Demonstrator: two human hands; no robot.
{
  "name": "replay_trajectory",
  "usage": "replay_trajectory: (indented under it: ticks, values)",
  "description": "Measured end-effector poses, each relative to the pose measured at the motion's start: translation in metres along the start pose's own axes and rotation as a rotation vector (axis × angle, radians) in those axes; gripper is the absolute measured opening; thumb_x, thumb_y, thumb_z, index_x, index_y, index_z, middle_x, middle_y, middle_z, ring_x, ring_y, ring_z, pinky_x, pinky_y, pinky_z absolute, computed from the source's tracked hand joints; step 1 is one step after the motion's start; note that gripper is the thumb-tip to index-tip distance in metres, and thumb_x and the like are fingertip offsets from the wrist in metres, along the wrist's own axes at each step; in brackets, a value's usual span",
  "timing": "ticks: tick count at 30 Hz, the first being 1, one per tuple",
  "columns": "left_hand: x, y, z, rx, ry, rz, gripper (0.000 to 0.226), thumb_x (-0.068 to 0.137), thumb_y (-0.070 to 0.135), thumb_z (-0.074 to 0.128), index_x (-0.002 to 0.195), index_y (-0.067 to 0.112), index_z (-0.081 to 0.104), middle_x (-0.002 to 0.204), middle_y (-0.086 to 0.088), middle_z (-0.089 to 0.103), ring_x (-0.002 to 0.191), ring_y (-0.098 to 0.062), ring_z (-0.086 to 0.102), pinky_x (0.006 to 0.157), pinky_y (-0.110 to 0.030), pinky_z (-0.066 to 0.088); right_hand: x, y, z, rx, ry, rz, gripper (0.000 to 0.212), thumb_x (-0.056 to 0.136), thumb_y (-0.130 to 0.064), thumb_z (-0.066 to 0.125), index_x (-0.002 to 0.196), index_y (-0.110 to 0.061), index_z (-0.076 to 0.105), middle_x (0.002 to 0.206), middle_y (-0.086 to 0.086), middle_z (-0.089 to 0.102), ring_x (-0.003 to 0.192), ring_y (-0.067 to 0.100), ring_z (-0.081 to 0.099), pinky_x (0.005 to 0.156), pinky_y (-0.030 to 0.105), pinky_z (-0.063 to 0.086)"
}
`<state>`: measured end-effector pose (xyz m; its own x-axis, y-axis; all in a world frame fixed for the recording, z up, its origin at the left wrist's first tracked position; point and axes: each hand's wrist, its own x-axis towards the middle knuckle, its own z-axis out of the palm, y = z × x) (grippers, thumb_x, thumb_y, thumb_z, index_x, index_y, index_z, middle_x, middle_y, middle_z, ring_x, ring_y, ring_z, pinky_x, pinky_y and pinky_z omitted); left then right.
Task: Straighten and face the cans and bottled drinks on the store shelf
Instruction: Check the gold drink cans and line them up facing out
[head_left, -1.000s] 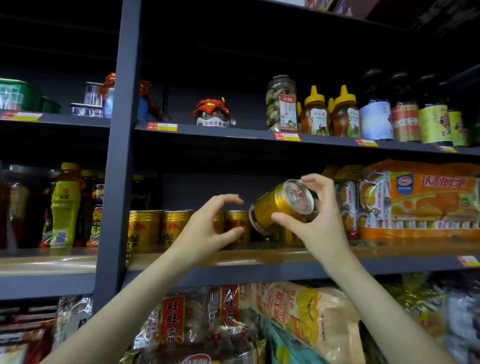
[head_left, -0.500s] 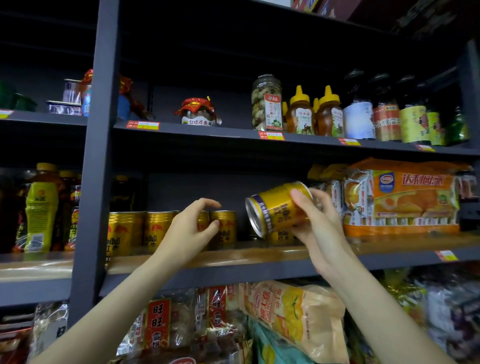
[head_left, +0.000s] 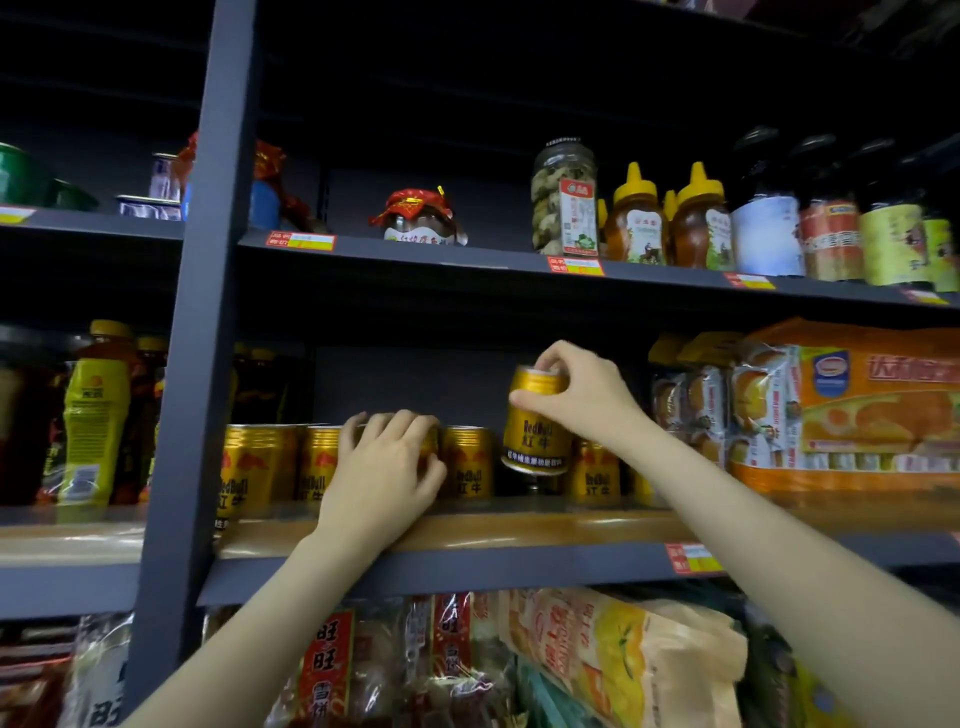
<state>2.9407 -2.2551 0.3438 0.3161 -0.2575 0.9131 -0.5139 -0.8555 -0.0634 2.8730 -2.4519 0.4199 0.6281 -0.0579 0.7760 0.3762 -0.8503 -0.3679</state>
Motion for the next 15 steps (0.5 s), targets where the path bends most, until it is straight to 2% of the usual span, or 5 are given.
replay_trajectory:
  ticks: [4, 8, 10, 12, 15]
  values:
    - [0.001, -0.001, 0.000, -0.006, -0.012, 0.002, 0.056, 0.080, 0.043, 0.021, 0.117, 0.021, 0.058, 0.109, 0.004, 0.061, 0.106, -0.020, 0.055, 0.105, -0.043, 0.026, 0.018, 0.006, 0.026, -0.398, -0.226, -0.021, 0.041, 0.077, -0.053, 0.068, 0.099, -0.022, 0.051, 0.100, -0.002, 0.058, 0.095, 0.019, 0.057, 0.082, 0.036, 0.048]
    - [0.001, -0.003, 0.002, 0.000, 0.012, 0.020, 0.050, 0.081, 0.041, 0.027, 0.113, 0.021, 0.060, 0.104, 0.004, 0.062, 0.102, -0.020, 0.057, 0.103, -0.045, 0.032, 0.020, 0.024, 0.040, -0.646, -0.289, -0.096, 0.047, 0.084, -0.061, 0.055, 0.108, -0.021, 0.049, 0.096, -0.003, 0.057, 0.105, 0.023, 0.056, 0.099, 0.047, 0.032]
    - [0.001, -0.004, 0.004, 0.004, 0.015, 0.022, 0.048, 0.082, 0.041, 0.028, 0.113, 0.022, 0.060, 0.103, 0.005, 0.063, 0.100, -0.019, 0.058, 0.102, -0.045, 0.033, 0.021, 0.030, 0.035, -0.676, -0.366, -0.095, 0.060, 0.083, -0.063, 0.054, 0.124, -0.020, 0.049, 0.114, 0.002, 0.056, 0.119, 0.025, 0.047, 0.103, 0.050, 0.028]
    - [0.001, -0.004, 0.005, 0.026, 0.035, 0.027, 0.046, 0.082, 0.040, 0.030, 0.111, 0.022, 0.061, 0.101, 0.005, 0.063, 0.098, -0.019, 0.059, 0.100, -0.046, 0.035, 0.022, 0.035, 0.025, -0.669, -0.454, -0.088, 0.070, 0.079, -0.061, 0.061, 0.136, -0.024, 0.043, 0.135, 0.002, 0.043, 0.131, 0.026, 0.033, 0.107, 0.051, 0.024]
    - [0.001, -0.003, 0.006, 0.060, 0.074, 0.042, 0.040, 0.081, 0.036, 0.035, 0.105, 0.022, 0.063, 0.094, 0.006, 0.064, 0.090, -0.018, 0.062, 0.095, -0.046, 0.041, 0.024, 0.041, 0.019, -0.632, -0.498, -0.101, 0.071, 0.076, -0.051, 0.070, 0.138, -0.029, 0.043, 0.134, -0.002, 0.040, 0.130, 0.022, 0.034, 0.107, 0.048, 0.027]
